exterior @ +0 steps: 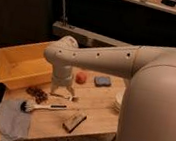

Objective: Wipe table surface with brush

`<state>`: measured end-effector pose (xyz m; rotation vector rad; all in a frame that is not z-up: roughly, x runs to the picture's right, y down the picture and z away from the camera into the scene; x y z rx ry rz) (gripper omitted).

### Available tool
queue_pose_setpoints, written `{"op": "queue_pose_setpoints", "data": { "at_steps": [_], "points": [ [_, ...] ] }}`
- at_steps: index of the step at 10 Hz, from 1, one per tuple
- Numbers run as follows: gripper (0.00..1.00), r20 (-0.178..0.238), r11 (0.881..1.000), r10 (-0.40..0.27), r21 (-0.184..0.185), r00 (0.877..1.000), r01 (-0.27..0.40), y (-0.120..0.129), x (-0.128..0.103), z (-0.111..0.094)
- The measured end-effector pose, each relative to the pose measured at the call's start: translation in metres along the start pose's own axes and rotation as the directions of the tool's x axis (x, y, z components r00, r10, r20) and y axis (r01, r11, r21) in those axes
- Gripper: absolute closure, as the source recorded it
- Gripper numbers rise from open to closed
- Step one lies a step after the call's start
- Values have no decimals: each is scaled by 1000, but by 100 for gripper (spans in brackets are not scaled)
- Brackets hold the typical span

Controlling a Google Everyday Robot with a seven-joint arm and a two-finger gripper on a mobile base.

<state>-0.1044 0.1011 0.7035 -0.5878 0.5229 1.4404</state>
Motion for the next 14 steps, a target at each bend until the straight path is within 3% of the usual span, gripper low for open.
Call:
{"op": "queue_pose_setpoints", "data": {
  "at_steps": [9,10,11,12,14],
  "points": [
    [35,4,1000,-6,1,1000,6,1,0,-1],
    [35,20,999,-34,-14,999,35,3,-2,-4],
    [35,59,992,-107,-58,993,110,7,-6,-10],
    [35,114,971,-205,-101,972,217,8,-10,-16],
    [35,252,877,-394,-186,884,444,1,-23,-37]
  ]
}}
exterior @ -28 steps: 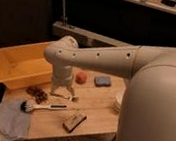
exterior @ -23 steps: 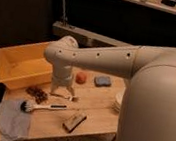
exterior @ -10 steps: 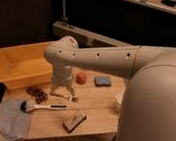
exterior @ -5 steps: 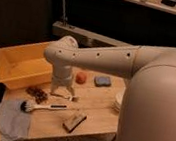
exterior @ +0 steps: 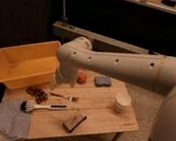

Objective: Wipe table surface with brush

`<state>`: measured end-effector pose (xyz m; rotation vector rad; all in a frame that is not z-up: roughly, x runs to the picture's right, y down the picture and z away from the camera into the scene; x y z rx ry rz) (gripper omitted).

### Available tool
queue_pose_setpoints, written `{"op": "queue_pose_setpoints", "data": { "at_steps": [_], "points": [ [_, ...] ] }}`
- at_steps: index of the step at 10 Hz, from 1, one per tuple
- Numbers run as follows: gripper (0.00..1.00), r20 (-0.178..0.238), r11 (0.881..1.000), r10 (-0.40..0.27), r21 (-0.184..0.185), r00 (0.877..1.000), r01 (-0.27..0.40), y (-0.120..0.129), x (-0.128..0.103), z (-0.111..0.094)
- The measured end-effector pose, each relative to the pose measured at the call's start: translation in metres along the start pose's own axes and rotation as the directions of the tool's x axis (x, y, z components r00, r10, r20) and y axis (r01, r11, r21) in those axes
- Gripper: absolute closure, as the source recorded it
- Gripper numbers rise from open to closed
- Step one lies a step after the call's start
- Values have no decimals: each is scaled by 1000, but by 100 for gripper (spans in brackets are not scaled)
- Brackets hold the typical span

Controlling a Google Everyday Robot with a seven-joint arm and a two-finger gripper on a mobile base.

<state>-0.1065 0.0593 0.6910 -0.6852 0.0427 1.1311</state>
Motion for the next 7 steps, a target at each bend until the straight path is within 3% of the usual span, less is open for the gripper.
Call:
{"op": "queue_pose_setpoints", "data": {
  "at_steps": [1,2,4,5,7],
  "points": [
    [35,57,993,-107,-49,993,110,-4,-11,-13],
    [35,118,976,-194,-76,974,204,-9,-20,-26],
    [35,206,945,-293,-84,934,315,-20,-32,-46],
    [35,220,937,-318,-76,922,341,-21,-36,-52],
    [35,208,926,-340,-96,917,365,-14,-40,-44]
  ]
}}
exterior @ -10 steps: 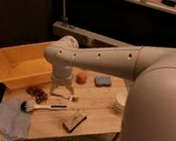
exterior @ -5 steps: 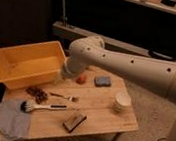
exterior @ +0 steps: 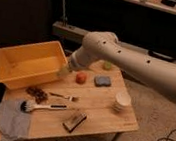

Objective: Wipe table surface with brush

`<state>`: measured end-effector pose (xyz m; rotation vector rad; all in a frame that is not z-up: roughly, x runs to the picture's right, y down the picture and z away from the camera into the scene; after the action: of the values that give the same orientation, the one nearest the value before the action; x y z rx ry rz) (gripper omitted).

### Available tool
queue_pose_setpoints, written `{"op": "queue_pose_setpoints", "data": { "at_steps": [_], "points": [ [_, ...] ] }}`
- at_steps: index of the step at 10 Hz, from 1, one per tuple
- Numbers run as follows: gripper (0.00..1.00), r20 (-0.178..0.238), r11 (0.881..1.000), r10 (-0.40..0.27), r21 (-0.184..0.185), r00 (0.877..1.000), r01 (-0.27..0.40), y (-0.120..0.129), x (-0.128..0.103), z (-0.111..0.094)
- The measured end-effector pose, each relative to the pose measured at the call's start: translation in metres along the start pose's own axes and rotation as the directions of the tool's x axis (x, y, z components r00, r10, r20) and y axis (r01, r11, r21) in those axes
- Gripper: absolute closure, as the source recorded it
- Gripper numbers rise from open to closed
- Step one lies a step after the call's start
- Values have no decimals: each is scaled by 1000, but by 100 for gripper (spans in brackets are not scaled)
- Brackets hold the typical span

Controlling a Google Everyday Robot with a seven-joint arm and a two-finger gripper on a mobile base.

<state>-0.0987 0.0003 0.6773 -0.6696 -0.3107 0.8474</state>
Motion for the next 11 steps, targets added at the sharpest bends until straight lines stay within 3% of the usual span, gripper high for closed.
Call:
{"op": "queue_pose_setpoints", "data": {
  "at_steps": [4,6,9,11],
  "points": [
    [35,-69,993,-103,-64,992,98,25,17,53],
    [35,-107,982,-181,-79,978,173,44,23,76],
    [35,-133,966,-243,-125,961,227,63,40,106],
    [35,-151,947,-305,-151,940,283,82,50,129]
  ]
}}
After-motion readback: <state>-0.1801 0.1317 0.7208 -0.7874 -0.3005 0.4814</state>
